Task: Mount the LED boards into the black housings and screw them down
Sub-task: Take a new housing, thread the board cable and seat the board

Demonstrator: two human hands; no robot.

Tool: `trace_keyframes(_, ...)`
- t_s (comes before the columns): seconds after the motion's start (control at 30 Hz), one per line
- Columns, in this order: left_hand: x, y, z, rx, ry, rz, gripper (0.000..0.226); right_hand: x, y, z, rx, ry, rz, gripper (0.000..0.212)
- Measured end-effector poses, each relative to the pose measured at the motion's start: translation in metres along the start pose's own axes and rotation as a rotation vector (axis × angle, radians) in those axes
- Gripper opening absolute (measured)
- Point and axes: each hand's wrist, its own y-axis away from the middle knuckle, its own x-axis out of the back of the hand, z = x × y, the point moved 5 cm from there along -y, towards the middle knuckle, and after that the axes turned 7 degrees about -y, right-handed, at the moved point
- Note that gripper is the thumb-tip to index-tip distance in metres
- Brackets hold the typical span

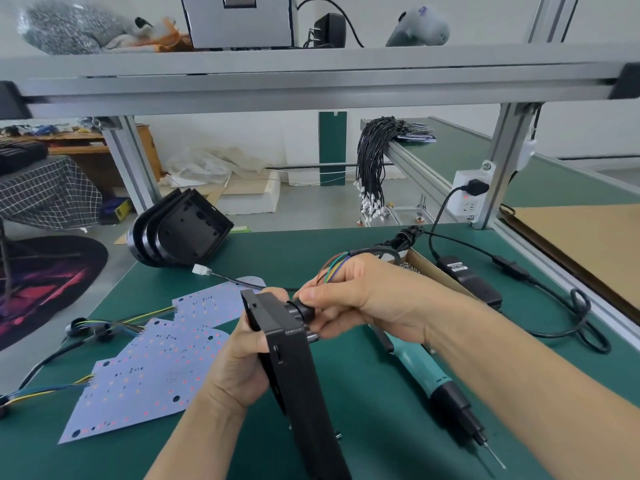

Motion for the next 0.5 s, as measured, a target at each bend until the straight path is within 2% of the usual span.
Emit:
trace_keyframes(0.1,-0.003,0.003,0.002,-0.061,-0.071,0.017,0.041,-0.001,0.003,0.003,-0.008,-0.021,0.014,0.015)
trace_keyframes(0.17,-0.007,0.007,0.004,-0.091,-0.104,0.010,0.042,-0.003,0.005,0.006,-0.024,-0.062,0.008,0.016)
trace_keyframes(0.3,-0.016,0.007,0.009,-0.091,-0.064,-0.056,0.029,-0.005,0.008,0.009,-0.053,-0.154,-0.019,0.019)
trace_keyframes(0.37,-0.015,0.006,0.008,-0.069,-0.039,-0.042,0.041,-0.005,0.009,0.010,-0.064,-0.154,-0.026,0.017)
trace_keyframes(0.5,-0.012,0.006,0.009,-0.071,-0.061,-0.003,0.046,-0.007,0.008,0.013,-0.045,-0.169,-0.015,0.010)
